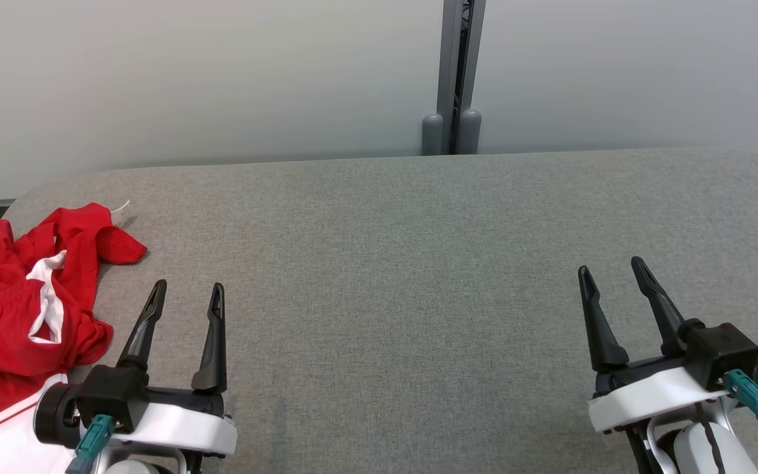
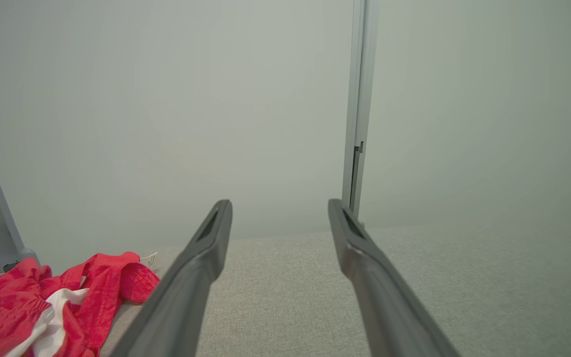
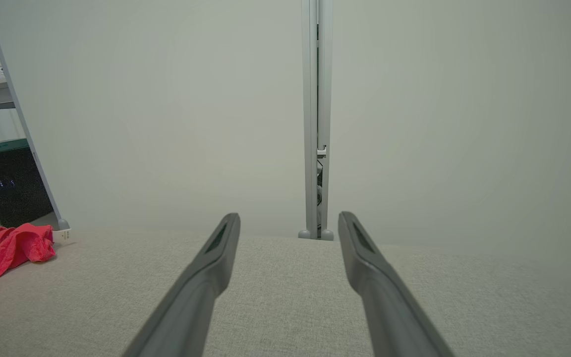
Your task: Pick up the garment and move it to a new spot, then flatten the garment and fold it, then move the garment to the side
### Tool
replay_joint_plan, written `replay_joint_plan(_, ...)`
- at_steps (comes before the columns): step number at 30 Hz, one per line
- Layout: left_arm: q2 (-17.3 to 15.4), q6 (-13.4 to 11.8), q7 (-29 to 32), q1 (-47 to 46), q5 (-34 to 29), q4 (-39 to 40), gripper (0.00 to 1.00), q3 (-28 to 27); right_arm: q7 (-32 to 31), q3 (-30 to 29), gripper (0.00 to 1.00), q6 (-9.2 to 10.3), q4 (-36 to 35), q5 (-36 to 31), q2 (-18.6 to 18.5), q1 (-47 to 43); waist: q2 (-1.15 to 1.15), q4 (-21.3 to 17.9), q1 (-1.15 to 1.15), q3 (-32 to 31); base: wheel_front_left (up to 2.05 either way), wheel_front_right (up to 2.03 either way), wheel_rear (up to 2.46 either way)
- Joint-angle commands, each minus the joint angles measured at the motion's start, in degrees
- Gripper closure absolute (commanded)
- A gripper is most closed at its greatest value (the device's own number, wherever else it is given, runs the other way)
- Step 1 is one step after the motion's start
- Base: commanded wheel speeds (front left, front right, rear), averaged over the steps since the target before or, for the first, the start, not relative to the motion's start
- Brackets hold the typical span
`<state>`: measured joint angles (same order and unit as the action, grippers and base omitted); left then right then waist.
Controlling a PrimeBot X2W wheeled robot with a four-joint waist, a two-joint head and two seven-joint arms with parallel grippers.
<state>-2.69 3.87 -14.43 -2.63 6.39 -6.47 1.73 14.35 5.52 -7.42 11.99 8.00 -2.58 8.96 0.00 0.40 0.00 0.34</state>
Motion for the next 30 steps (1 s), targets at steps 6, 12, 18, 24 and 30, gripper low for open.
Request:
replay_joint_plan(6,-0.34,-0.45,-0.89,-0.56,-2.22,1.06,0.0,0.15,1.0,0.21,0.0,-0.12,0.13,-2.33,-0.55,0.87,0.0,-0.1,0.0,0.0,0.0,0.0,0.0)
replay_joint_plan(12,-0.33,-0.32,-0.86,-0.47,-1.94,0.93,0.0,0.22,0.93,0.22,0.0,-0.12,0.25,-2.66,-0.53,0.81,0.0,-0.04,0.0,0.17,0.0,0.0,0.0)
replay_joint_plan(18,-0.33,-0.13,-0.86,-0.54,-1.41,0.58,0.0,0.23,0.93,0.23,0.0,-0.12,0.29,-2.31,-0.53,0.65,0.0,0.01,0.0,0.22,0.0,0.0,0.0)
replay_joint_plan(24,-0.33,0.02,-0.86,-0.61,-1.1,0.34,0.0,0.11,0.93,0.41,0.0,-0.12,0.4,-2.06,-0.53,0.79,0.0,-0.1,0.0,0.21,0.0,0.0,0.0)
replay_joint_plan(30,-0.33,0.14,-0.86,-0.61,-0.9,0.13,0.0,0.0,0.93,0.61,0.0,-0.12,0.51,-1.73,-0.53,0.77,0.0,-0.2,0.0,0.21,0.0,0.0,0.0)
